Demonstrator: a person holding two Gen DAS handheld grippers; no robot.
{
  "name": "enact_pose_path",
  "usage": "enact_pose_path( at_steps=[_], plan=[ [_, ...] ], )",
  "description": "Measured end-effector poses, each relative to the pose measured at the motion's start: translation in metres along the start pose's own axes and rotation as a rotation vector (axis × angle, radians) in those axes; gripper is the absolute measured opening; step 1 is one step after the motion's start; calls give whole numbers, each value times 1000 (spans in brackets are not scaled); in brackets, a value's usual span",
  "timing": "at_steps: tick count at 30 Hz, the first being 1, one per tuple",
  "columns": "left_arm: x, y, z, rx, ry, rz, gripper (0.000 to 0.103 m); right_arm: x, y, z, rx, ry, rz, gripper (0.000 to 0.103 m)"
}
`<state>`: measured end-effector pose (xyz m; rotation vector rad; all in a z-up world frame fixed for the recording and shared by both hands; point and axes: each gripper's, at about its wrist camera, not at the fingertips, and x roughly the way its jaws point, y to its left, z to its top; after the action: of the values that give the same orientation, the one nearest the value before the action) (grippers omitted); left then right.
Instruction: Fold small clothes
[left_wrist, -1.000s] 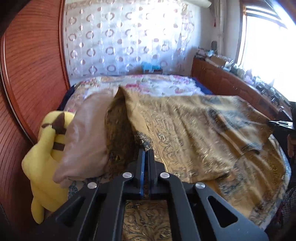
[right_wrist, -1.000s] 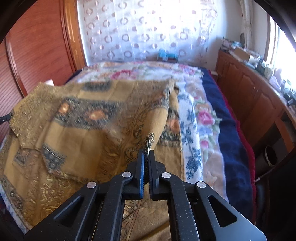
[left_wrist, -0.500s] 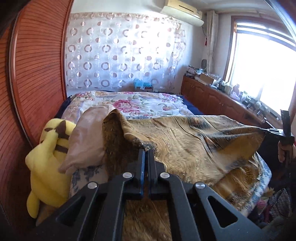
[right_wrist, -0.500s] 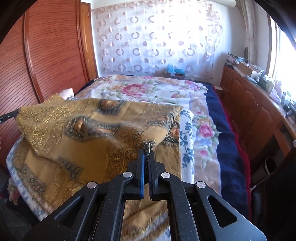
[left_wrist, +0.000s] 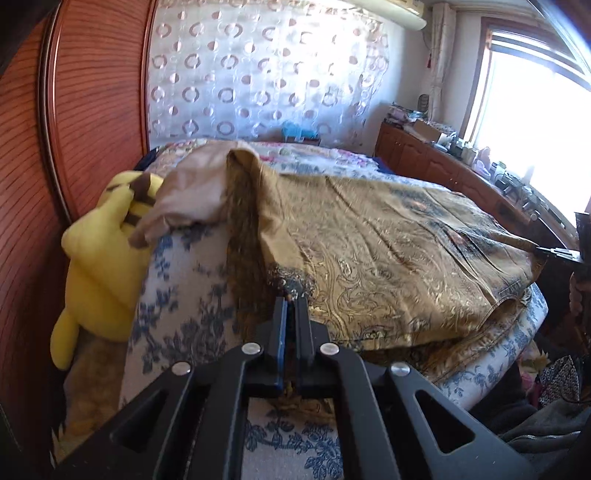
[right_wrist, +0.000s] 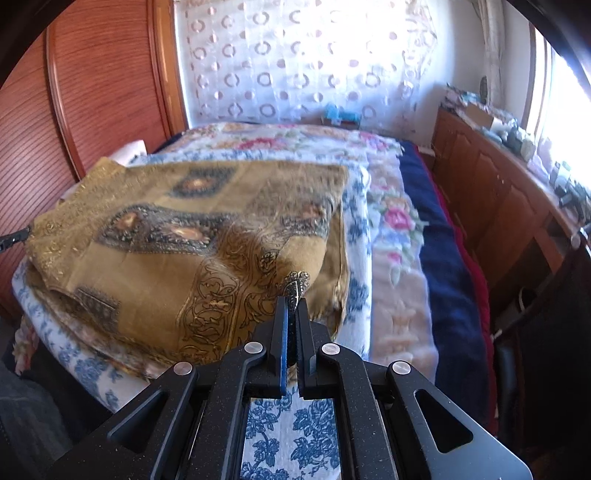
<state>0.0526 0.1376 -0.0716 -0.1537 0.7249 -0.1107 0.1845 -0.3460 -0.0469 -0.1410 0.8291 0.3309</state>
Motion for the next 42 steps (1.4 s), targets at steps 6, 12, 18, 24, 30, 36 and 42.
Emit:
enact_pose_path(
  at_steps=[6, 12, 18, 24, 30, 36, 42],
  plan=[
    [1, -7, -3, 25, 17, 6, 20, 4, 4, -7, 9, 2, -7, 1],
    [6, -2, -4, 20, 19, 71, 37, 0, 12, -9, -12, -12, -31, 19],
    [23, 8, -10, -8, 84, 85, 39, -6, 20, -6, -36, -46, -36, 50],
    [33, 10, -16, -19, 119, 89, 40, 1, 43, -3, -53, -62, 10, 57],
    [33, 9, -16, -10, 117, 99, 41, 22, 81, 1, -106, -47, 61, 59],
    [33, 11, -17, -13, 106, 102, 42, 54, 111, 2, -134, 1, 60, 59],
    [33, 11, -18, -11, 99, 107, 42, 73, 115, -5, -106, 34, 38, 62]
  ],
)
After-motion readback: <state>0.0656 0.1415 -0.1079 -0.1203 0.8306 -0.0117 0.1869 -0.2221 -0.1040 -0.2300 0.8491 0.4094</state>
